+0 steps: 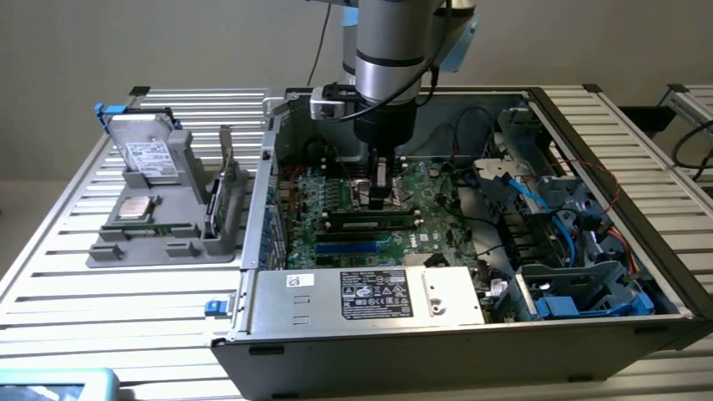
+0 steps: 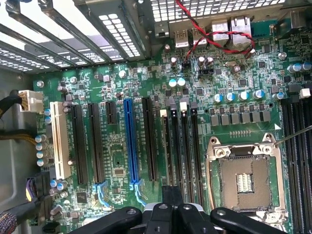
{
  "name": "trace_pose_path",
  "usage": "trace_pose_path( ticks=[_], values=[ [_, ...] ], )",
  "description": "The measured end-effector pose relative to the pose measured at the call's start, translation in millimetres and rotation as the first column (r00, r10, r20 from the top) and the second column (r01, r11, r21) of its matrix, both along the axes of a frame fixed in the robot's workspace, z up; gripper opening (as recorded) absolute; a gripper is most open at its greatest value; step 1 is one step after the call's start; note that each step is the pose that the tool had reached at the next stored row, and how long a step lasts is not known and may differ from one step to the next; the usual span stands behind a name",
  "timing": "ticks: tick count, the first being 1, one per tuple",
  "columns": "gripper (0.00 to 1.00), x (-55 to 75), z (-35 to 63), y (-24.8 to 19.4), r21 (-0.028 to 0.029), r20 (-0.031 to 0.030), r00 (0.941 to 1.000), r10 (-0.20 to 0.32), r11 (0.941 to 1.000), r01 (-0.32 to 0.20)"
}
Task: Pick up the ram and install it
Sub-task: 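Press down the ram until it locks into place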
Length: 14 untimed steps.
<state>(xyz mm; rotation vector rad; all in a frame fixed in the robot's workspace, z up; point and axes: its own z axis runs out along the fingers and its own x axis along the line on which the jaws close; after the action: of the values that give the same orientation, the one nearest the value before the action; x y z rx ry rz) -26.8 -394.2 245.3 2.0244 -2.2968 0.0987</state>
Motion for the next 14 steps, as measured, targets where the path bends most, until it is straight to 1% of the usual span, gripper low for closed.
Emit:
trace_pose_path(
  ticks=[5, 9, 11, 14],
  values=[
    [0.11, 0.0, 0.0, 0.0, 0.0, 0.0, 0.9977, -0.068, 0.9977, 0.068],
    [0.11, 0.0, -0.8, 0.0, 0.0001, 0.0001, 0.9916, -0.129, 0.9916, 0.129],
    [0.11, 0.0, -0.9, 0.0, 0.002, 0.001, 0.9882, -0.153, 0.9882, 0.153],
    [0.11, 0.0, -1.0, 0.0, 0.0073, 0.003, 0.9828, -0.184, 0.9828, 0.184]
  ],
)
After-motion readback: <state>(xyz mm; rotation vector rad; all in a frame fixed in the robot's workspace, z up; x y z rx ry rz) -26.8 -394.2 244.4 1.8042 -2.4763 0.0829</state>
